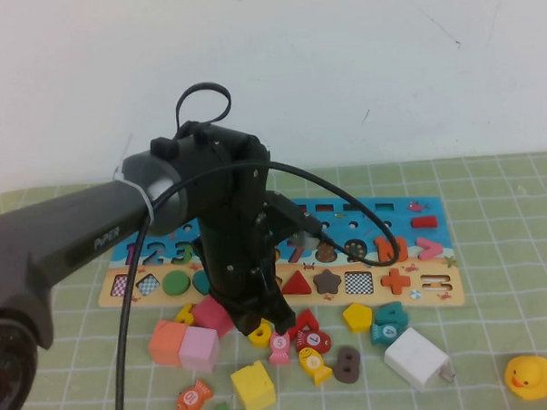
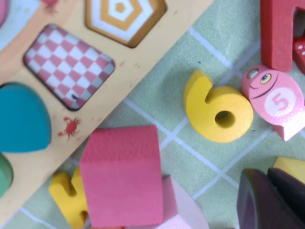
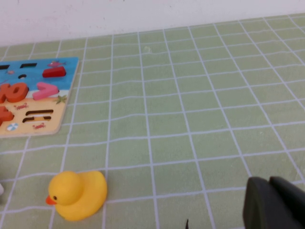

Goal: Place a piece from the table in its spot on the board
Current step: Pick up the "number 6"

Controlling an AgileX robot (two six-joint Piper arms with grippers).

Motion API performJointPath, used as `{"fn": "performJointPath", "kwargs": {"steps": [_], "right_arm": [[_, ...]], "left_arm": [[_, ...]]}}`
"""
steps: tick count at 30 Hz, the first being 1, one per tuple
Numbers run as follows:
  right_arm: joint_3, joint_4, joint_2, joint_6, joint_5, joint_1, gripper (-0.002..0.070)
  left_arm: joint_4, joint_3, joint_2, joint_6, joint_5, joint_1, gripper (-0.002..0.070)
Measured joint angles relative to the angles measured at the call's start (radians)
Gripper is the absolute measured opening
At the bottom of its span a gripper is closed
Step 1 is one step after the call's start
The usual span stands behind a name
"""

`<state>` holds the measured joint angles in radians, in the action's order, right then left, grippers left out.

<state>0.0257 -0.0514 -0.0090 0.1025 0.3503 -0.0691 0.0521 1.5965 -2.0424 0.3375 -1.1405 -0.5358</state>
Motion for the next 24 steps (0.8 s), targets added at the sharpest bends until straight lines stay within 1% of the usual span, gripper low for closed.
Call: {"fn": "performJointPath", "kwargs": {"steps": [3, 4, 6, 8, 11, 13, 14, 16, 19, 24], "right_arm": [[0.000, 0.000, 0.000, 0.000, 0.000, 0.000, -0.0001], [0.000, 0.000, 0.000, 0.000, 0.000, 0.000, -0.0001], [0.000, 0.000, 0.000, 0.000, 0.000, 0.000, -0.0001], [0.000, 0.000, 0.000, 0.000, 0.000, 0.000, -0.0001], [0.000, 0.000, 0.000, 0.000, 0.000, 0.000, -0.0001], [0.000, 0.000, 0.000, 0.000, 0.000, 0.000, -0.0001], [0.000, 0.000, 0.000, 0.000, 0.000, 0.000, -0.0001], [0.000, 0.000, 0.000, 0.000, 0.000, 0.000, -0.0001], [0.000, 0.000, 0.000, 0.000, 0.000, 0.000, -0.0001], [0.000, 0.000, 0.000, 0.000, 0.000, 0.000, -0.0001]], "left_arm": [[0.002, 0.000, 0.005, -0.042, 0.000, 0.000, 0.0004], [0.002, 0.000, 0.005, -0.058, 0.000, 0.000, 0.0014], [0.002, 0.000, 0.001, -0.089, 0.002, 0.000, 0.0060], [0.004, 0.000, -0.008, -0.127, 0.008, 0.000, 0.0151], [0.006, 0.000, -0.032, -0.211, 0.029, 0.000, 0.0323], [0.006, 0.000, -0.047, -0.259, 0.053, 0.000, 0.0394], [0.006, 0.000, -0.053, -0.282, 0.068, 0.000, 0.0415], [0.006, 0.000, -0.065, -0.322, 0.098, 0.000, 0.0433], [0.006, 0.000, -0.067, -0.366, 0.144, 0.000, 0.0437], [-0.011, 0.000, -0.069, -0.399, 0.180, 0.000, 0.0403]]}}
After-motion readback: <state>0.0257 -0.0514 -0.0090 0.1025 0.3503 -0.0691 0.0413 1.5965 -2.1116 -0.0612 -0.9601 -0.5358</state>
